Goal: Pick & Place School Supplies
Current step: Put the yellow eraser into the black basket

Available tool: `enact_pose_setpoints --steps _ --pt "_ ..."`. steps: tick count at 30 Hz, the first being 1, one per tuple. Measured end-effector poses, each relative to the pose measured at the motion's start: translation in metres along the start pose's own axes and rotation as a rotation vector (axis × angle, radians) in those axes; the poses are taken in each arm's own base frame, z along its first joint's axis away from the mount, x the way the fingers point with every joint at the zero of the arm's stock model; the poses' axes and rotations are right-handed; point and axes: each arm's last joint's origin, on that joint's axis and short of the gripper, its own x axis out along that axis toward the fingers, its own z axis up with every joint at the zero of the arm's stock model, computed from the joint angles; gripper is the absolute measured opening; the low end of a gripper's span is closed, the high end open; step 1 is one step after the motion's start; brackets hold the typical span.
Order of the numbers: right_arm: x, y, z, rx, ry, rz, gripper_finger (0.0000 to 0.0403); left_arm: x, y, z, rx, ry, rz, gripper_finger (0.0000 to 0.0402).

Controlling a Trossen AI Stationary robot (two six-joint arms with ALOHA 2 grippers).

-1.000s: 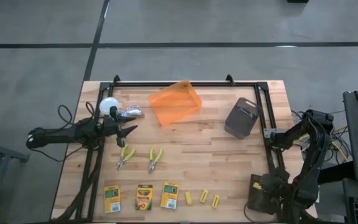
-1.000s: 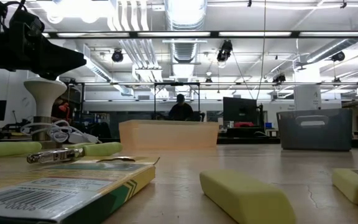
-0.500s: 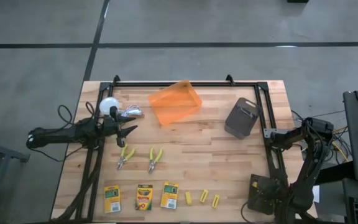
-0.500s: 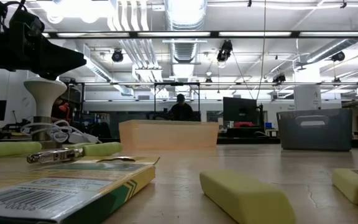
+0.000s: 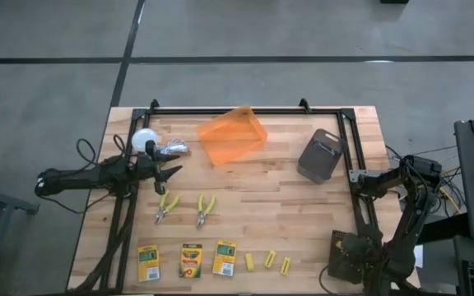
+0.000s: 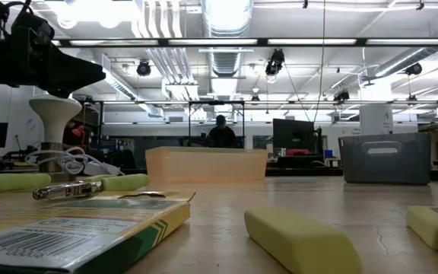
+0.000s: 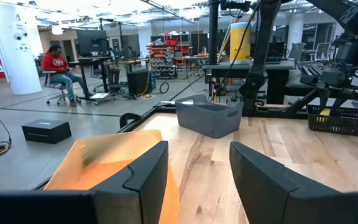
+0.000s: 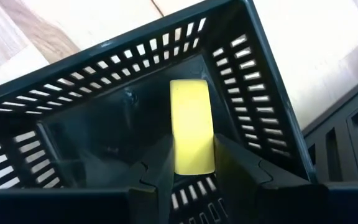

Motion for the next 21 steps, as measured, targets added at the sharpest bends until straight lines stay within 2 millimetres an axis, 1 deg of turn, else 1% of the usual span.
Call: enact_pose_setpoints --steps 4,12,16,21 --pt "0.002 -0.002 0.000 0.041 -0.004 -0.010 0.0100 0.000 0.000 0.000 0.000 0.000 0.000 0.0179" --pt "0.012 -0.006 0.000 0.039 -0.010 -0.022 0.0102 0.000 0.000 0.000 0.000 0.000 0.000 0.0179" --pt "0.014 -0.006 0.000 0.040 -0.006 -0.012 0.0115 0.000 0.000 0.000 0.000 0.000 0.001 0.0179" --pt "0.013 -0.005 0.000 0.041 -0.004 -0.007 0.0143 0.000 0.000 0.000 0.000 0.000 0.000 0.0179"
